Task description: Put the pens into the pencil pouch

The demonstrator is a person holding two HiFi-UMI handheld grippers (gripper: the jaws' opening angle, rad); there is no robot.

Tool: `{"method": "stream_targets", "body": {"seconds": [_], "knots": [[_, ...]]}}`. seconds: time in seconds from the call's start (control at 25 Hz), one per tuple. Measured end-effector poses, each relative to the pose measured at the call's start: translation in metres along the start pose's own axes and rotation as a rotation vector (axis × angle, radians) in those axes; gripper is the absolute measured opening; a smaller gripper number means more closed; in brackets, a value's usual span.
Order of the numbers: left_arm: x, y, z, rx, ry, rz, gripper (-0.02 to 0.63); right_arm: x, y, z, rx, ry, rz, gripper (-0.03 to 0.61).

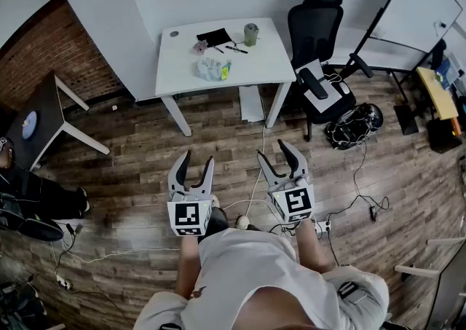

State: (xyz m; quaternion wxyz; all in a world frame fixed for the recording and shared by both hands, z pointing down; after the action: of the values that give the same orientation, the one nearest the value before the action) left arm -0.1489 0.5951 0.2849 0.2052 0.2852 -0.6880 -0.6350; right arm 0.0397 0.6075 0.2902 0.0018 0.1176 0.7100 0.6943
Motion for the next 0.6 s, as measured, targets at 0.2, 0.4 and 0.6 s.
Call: {"method": "stream_targets", "body": {"seconds": [0.2, 0.4, 0.6], "knots": [[-0.015, -0.004, -0.010, -0.019, -0.006, -0.008, 0.218, -0.016, 0.006, 0.005, -0.007, 0.000, -0.032, 0.250], [-0.008, -0.001, -0.024, -0.019, -0.010, -0.013, 0.218, -0.019, 0.011, -0.012, -0.013, 0.002, -0.018, 0.256], [0.011, 0.004, -0.048, -0.021, -0.013, -0.017, 0.216, -0.021, 0.016, -0.041, 0.001, -0.004, -0.006, 0.258]]}}
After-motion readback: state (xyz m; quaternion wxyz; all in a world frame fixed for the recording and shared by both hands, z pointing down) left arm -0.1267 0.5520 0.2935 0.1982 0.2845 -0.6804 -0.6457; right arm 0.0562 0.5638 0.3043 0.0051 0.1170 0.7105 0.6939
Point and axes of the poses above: the fingertips, and each gripper's own axes: z backward along the fingers, x to its left, y out of its underside, the point moved 2 cm from there along z, backward along the fingers, and after that the axes turned 12 degrees about y, right-handed, at the moved point
